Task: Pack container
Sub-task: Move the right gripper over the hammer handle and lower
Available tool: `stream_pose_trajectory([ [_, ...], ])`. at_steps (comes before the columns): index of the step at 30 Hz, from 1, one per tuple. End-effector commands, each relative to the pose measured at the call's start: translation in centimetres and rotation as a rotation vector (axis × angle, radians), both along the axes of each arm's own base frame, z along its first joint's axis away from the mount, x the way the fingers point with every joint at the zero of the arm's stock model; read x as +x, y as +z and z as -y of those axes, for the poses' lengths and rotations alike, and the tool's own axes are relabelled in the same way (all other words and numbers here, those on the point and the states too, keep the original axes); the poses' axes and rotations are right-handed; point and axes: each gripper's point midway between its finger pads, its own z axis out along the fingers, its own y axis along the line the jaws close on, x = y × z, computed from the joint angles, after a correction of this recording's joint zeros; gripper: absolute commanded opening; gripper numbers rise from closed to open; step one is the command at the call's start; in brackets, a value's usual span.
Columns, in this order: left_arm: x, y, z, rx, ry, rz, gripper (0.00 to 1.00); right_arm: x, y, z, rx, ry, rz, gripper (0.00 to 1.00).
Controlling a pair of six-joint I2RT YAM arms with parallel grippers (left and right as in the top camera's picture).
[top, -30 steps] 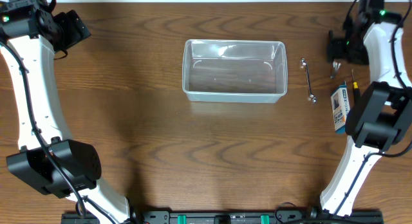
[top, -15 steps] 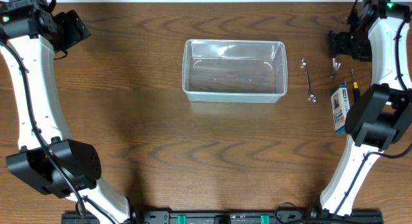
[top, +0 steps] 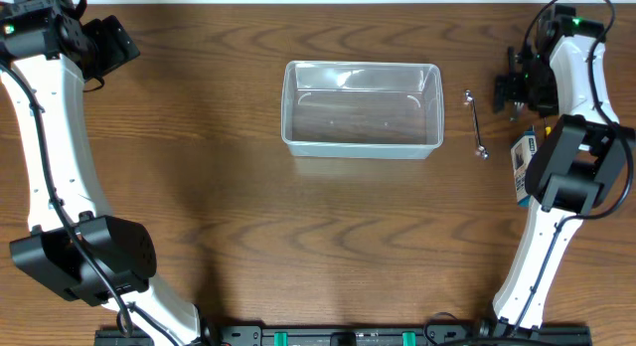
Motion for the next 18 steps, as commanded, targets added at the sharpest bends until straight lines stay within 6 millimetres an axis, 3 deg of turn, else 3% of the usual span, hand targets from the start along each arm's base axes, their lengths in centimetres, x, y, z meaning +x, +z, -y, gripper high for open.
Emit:
stream_pose_trajectory([
  [1,0.0,0.0,-0.3,0.013,0.007,-0.006,0.98,0.8,-0.1,-0.2,-0.001,-0.004,0.025,0.93],
  [18,0.0,0.0,-0.3,0.013,0.007,-0.006,0.98,2.0,-1.0,-0.2,-0.005,-0.007,0.058,0.91],
])
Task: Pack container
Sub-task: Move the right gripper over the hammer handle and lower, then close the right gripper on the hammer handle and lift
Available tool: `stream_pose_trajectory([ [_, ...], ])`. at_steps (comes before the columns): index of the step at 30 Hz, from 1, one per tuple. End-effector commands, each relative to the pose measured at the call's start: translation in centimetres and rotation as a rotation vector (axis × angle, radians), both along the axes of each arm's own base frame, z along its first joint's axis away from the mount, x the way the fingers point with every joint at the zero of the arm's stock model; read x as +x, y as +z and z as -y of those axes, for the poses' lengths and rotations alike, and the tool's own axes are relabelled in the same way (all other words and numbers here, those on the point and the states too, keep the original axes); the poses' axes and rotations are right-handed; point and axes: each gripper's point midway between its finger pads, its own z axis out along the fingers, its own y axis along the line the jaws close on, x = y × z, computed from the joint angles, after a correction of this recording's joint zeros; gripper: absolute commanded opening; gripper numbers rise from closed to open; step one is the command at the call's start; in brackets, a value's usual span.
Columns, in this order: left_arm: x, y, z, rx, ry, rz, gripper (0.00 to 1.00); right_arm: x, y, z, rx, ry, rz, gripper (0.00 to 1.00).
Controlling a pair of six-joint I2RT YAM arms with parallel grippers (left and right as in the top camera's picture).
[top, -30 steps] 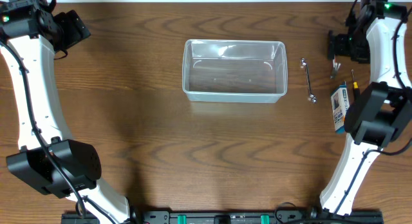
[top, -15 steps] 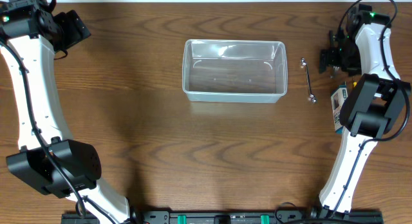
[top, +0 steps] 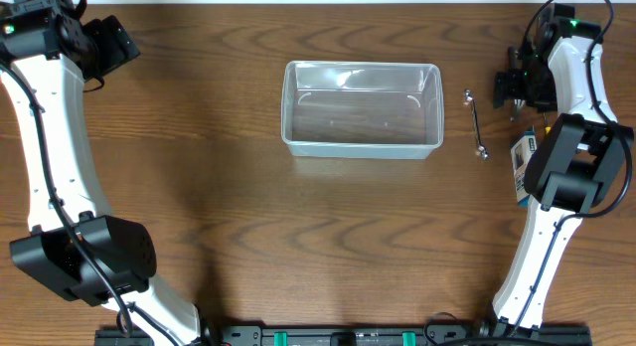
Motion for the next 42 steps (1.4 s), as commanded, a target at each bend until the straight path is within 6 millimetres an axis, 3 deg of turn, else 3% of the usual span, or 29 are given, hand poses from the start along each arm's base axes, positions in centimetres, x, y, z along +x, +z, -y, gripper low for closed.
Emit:
stream_pose_trajectory([
  [1,0.0,0.0,-0.3,0.013,0.007,-0.006,0.98,0.3,-0.9,-0.6,0.009,-0.007,-0.008,0.91],
  [9,0.0,0.0,-0.3,0.013,0.007,-0.006,0.98,-0.8,-3.5,-0.9,0.026,-0.013,-0.082,0.91],
  [13,0.0,0.0,-0.3,0.013,0.007,-0.006,0.98,-0.9,-3.8,-0.9,0.027,-0.028,-0.086,0.89],
  [20,0.0,0.0,-0.3,0.013,0.007,-0.006,0.98,-0.6,-3.7,-0.9,0.025,-0.038,-0.076,0.63],
  [33,0.0,0.0,-0.3,0.013,0.007,-0.006,0.98,-0.6,-3.7,-0.9,0.024,-0.037,-0.077,0.28],
  [42,0.0,0.0,-0.3,0.013,0.007,-0.006,0.98,-0.7,-3.7,-1.0,0.024,-0.036,-0.078,0.19],
])
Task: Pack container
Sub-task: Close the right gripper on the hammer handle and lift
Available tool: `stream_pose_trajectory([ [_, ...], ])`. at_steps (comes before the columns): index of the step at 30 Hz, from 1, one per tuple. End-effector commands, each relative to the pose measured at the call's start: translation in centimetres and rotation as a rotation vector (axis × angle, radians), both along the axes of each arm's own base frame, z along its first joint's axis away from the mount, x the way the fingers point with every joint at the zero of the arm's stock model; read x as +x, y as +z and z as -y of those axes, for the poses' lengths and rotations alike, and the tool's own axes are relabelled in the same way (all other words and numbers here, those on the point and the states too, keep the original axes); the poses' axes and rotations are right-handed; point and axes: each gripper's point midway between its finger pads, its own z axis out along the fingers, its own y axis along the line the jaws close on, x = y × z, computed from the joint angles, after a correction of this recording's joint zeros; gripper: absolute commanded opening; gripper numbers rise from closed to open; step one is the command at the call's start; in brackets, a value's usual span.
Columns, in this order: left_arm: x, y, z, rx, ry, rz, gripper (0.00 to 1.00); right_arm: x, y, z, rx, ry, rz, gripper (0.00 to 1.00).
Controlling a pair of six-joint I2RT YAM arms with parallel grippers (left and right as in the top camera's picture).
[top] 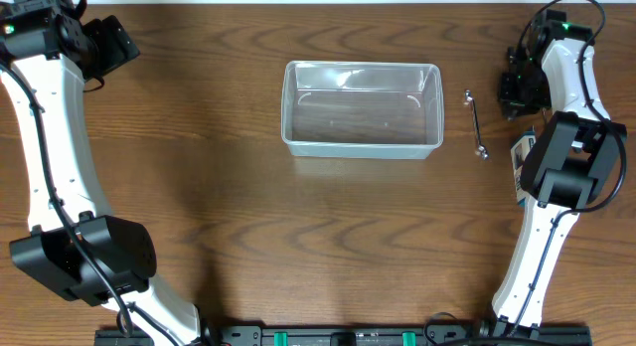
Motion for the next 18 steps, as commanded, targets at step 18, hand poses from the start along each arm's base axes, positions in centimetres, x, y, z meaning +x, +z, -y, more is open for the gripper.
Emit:
stream_pose_trajectory([
  [18,0.0,0.0,-0.3,0.013,0.007,-0.006,0.98,4.4,8.4,-0.1,-0.062,0.038,0.197,0.04],
])
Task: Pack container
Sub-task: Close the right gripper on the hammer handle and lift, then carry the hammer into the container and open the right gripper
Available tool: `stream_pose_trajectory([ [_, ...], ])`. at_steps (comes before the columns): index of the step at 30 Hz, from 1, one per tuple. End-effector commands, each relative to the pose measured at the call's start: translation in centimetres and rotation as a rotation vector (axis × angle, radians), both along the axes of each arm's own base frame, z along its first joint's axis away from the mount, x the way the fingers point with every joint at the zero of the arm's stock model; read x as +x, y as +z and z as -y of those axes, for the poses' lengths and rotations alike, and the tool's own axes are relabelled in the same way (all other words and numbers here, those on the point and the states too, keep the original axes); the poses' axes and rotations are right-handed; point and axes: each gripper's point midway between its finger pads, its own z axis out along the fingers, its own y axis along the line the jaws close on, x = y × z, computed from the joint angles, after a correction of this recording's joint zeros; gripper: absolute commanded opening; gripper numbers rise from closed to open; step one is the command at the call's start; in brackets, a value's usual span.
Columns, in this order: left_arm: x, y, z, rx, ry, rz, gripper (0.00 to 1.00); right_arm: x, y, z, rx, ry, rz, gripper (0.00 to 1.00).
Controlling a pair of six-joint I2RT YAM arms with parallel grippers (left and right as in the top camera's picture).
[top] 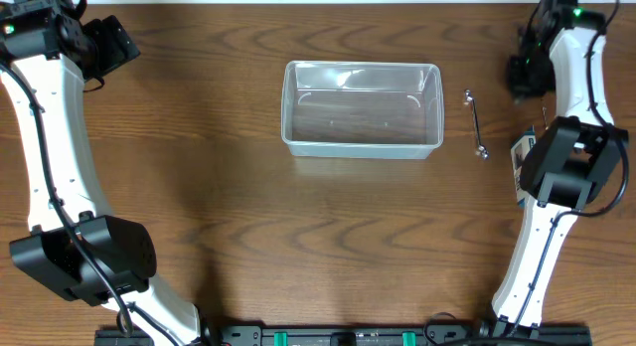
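A clear, empty plastic container stands at the table's middle back. Right of it a thin metal tool lies on the wood, pointing front to back. My right gripper hovers near the far right edge, to the right of and behind the tool and apart from it; its dark fingers are too small to read. My left gripper is at the far left back corner, well away from the container, and how its jaws stand is unclear.
A blue and white packet lies partly under the right arm, in front of the gripper. The right arm's white links run along the right side, the left arm's along the left.
My right gripper has shifted a little toward the table's back edge and to the right, farther from the metal tool. The container, tool, packet and left arm are unchanged.
My right gripper was first beside the metal tool's far end, to its right. It stayed about there, then turned slightly at the wrist, and now sits farther back. Nothing was picked up; the container stayed empty and the left arm did not move.
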Motion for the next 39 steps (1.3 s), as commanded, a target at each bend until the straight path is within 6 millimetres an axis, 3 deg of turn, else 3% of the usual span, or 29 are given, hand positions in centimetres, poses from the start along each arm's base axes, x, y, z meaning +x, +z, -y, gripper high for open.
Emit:
stream_pose_trajectory([
  [1,0.0,0.0,-0.3,0.013,0.007,-0.006,0.98,2.0,4.1,-0.9,-0.029,0.042,0.102,0.03],
  [5,0.0,0.0,-0.3,0.013,0.007,-0.006,0.98,3.4,8.5,-3.1,-0.018,0.140,0.203,0.01],
  [11,0.0,0.0,-0.3,0.013,0.007,-0.006,0.98,4.3,14.9,-8.8,-0.001,0.315,0.348,0.01],
  [16,0.0,0.0,-0.3,0.013,0.007,-0.006,0.98,3.6,18.7,-15.4,-0.003,0.512,0.420,0.02],
  [20,0.0,0.0,-0.3,0.013,0.007,-0.006,0.98,2.2,20.3,-21.2,-0.004,0.672,0.442,0.04],
  [23,0.0,0.0,-0.3,0.013,0.007,-0.006,0.98,0.4,20.1,-25.5,0.001,0.811,0.411,0.06],
  [30,0.0,0.0,-0.3,0.013,0.007,-0.006,0.98,-3.8,17.8,-32.7,0.022,1.043,0.297,0.07],
  [34,0.0,0.0,-0.3,0.013,0.007,-0.006,0.98,-5.6,16.0,-34.6,0.029,1.122,0.220,0.05],
  [39,0.0,0.0,-0.3,0.013,0.007,-0.006,0.98,-7.7,12.6,-34.4,0.041,1.172,0.068,0.03],
])
